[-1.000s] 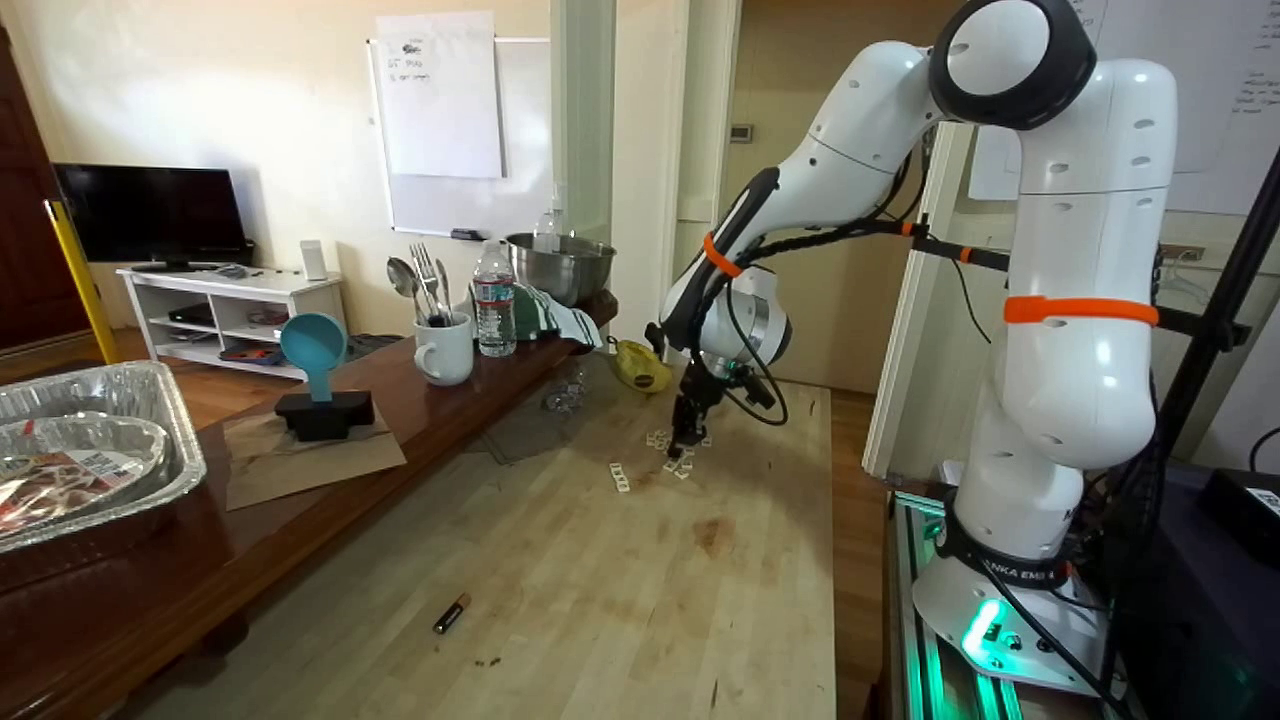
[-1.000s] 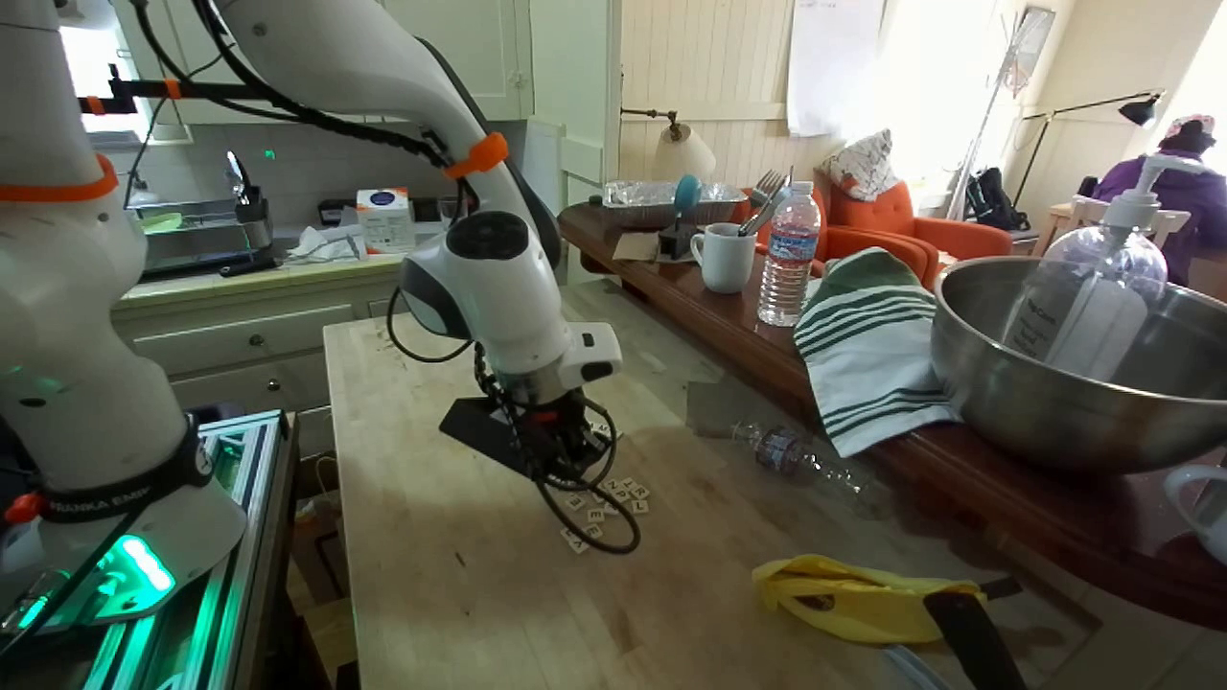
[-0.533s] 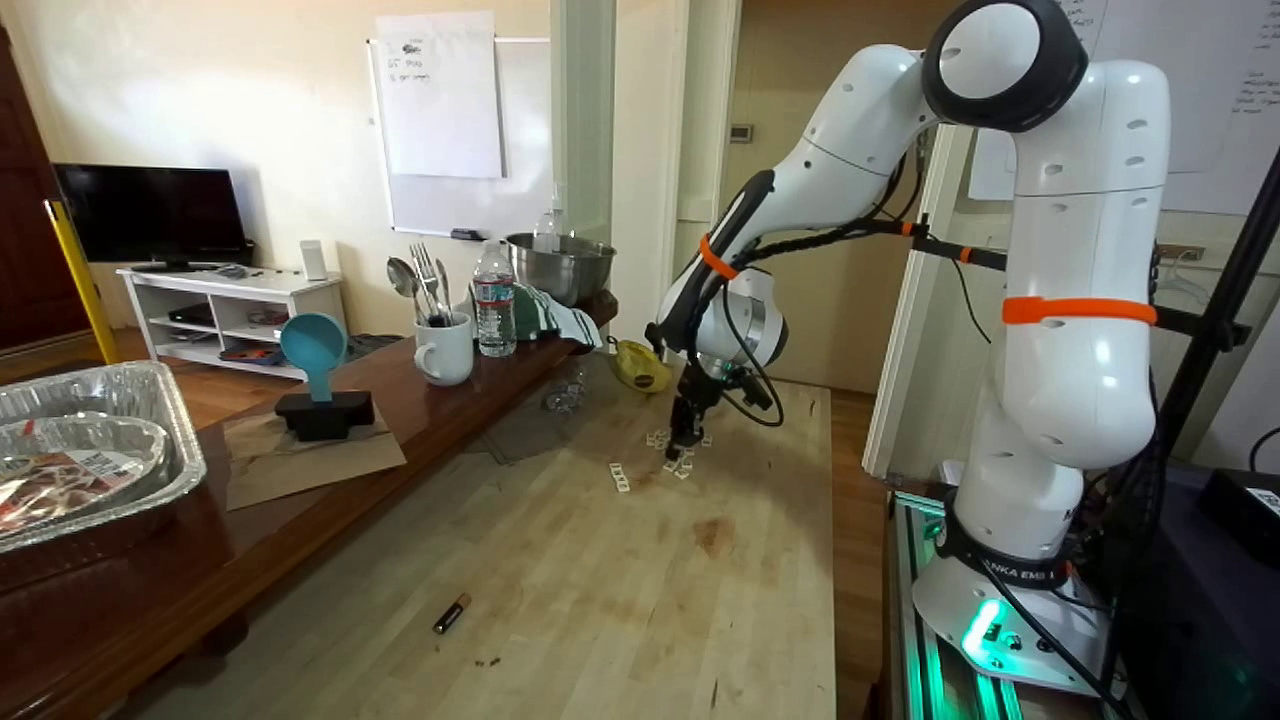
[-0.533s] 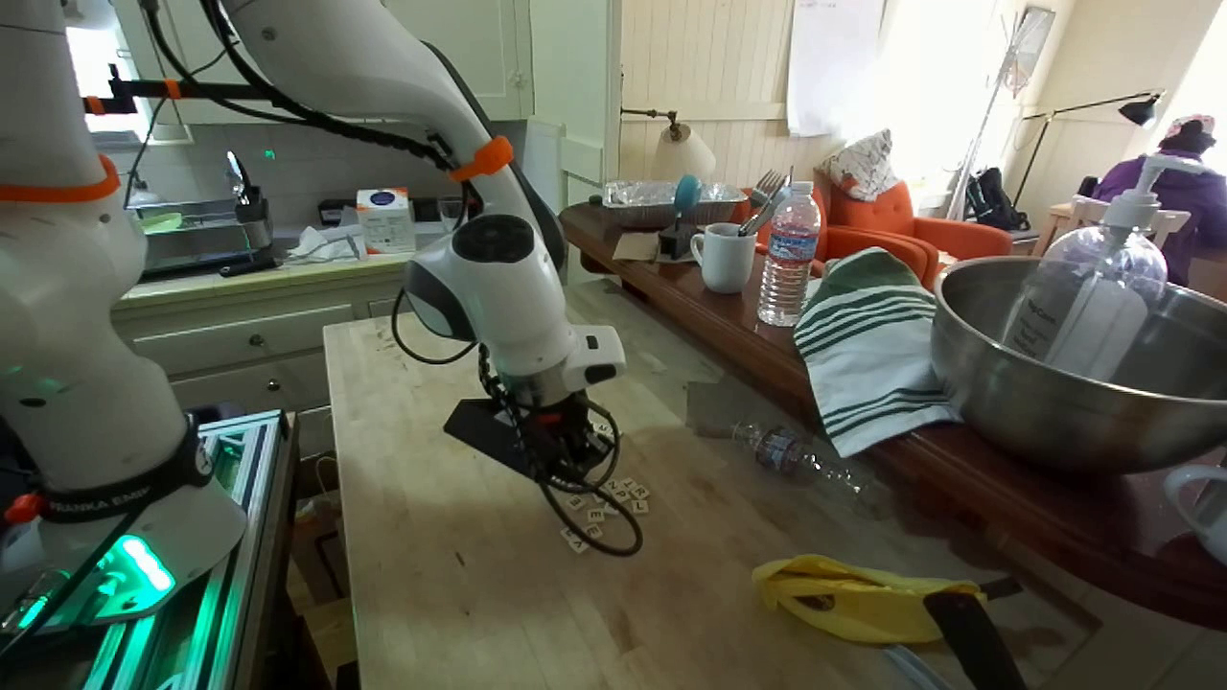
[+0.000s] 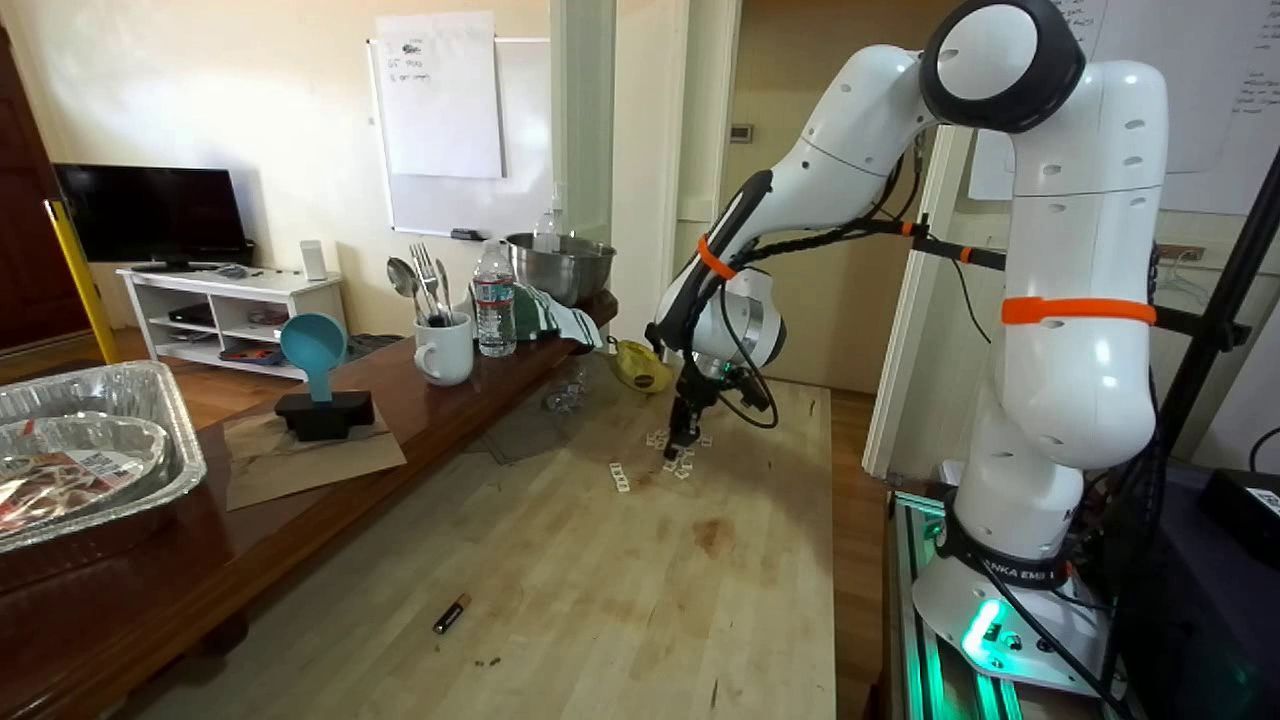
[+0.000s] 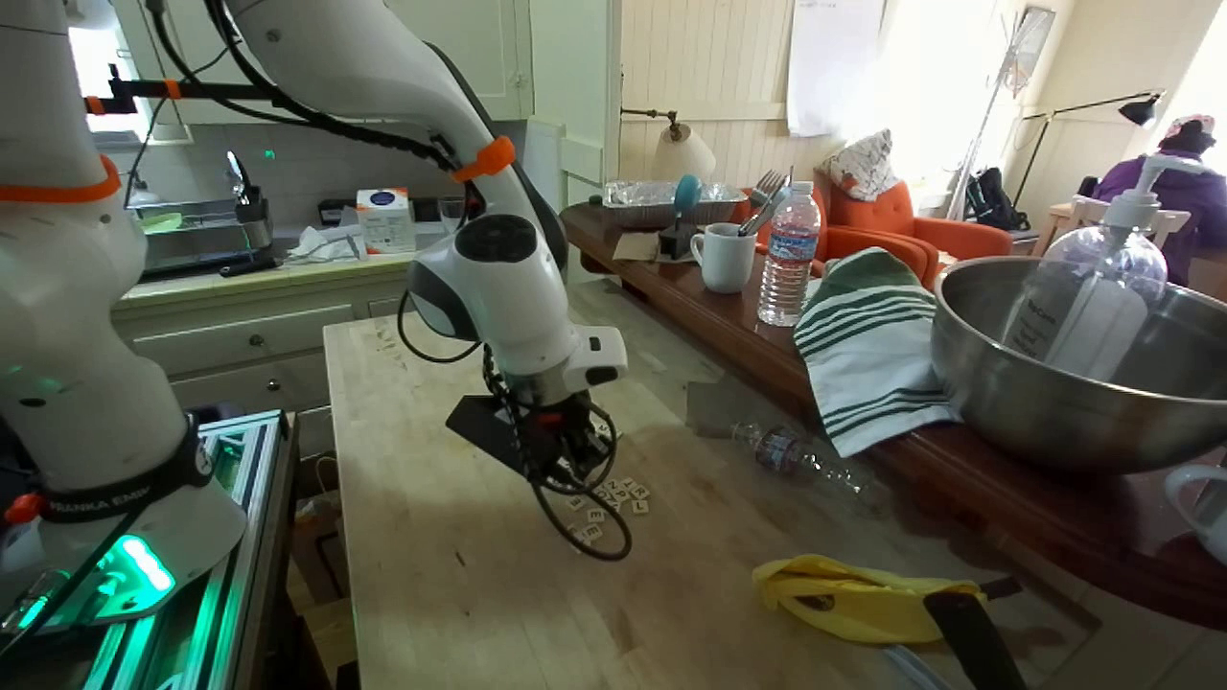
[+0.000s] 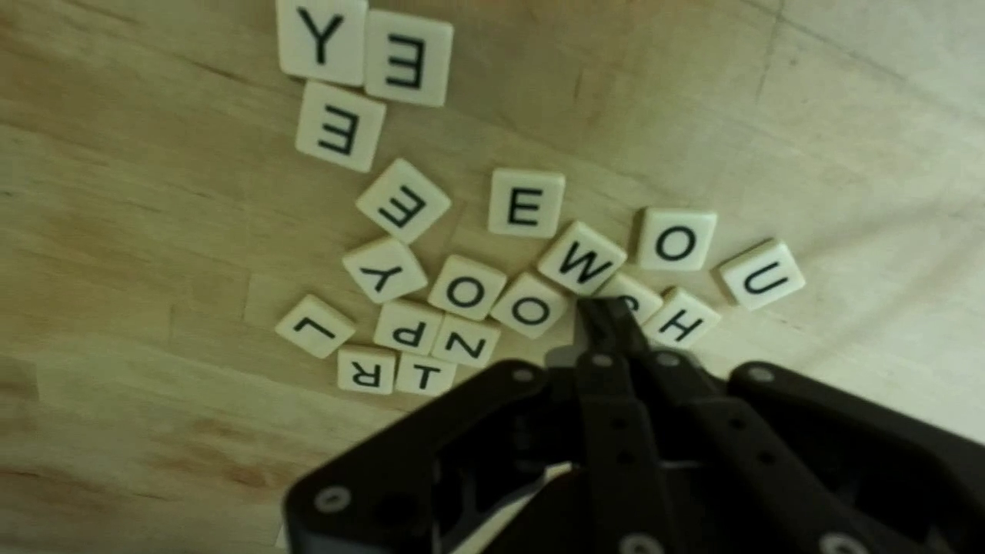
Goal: Move two letter tiles to the left.
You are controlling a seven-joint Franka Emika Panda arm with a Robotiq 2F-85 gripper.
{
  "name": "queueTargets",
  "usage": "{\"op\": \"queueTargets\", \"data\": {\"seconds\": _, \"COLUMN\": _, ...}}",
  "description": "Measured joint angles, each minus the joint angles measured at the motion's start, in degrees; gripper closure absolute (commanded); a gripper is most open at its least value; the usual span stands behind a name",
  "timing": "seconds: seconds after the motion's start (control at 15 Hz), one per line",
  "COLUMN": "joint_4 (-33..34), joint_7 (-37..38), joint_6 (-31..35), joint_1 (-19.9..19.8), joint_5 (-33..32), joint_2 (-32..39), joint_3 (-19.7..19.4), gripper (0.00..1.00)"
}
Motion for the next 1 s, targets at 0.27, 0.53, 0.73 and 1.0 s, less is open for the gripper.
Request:
{"op": "queueTargets", "data": {"seconds": 0.27, "joint_4": 0.51, "joint_7": 9.64, "joint_6": 5.21, "joint_1": 0.75, "joint_5": 0.32, "joint_2": 1.45, "joint_3": 0.0, "gripper": 1.0}}
{"op": "queueTargets", "data": {"seconds": 0.53, "joint_4": 1.83, "joint_7": 21.87, "joint_6": 10.07, "joint_1": 2.22, "joint_5": 0.37, "joint_2": 3.63, "joint_3": -0.4, "gripper": 1.0}}
{"op": "queueTargets", "data": {"seconds": 0.73, "joint_4": 2.8, "joint_7": 29.12, "joint_6": 10.98, "joint_1": 3.23, "joint_5": 0.37, "joint_2": 4.58, "joint_3": -0.91, "gripper": 1.0}}
{"op": "queueTargets", "data": {"seconds": 1.0, "joint_4": 3.21, "joint_7": 40.75, "joint_6": 10.9, "joint_1": 4.71, "joint_5": -1.91, "joint_2": 5.11, "joint_3": -2.37, "gripper": 1.0}}
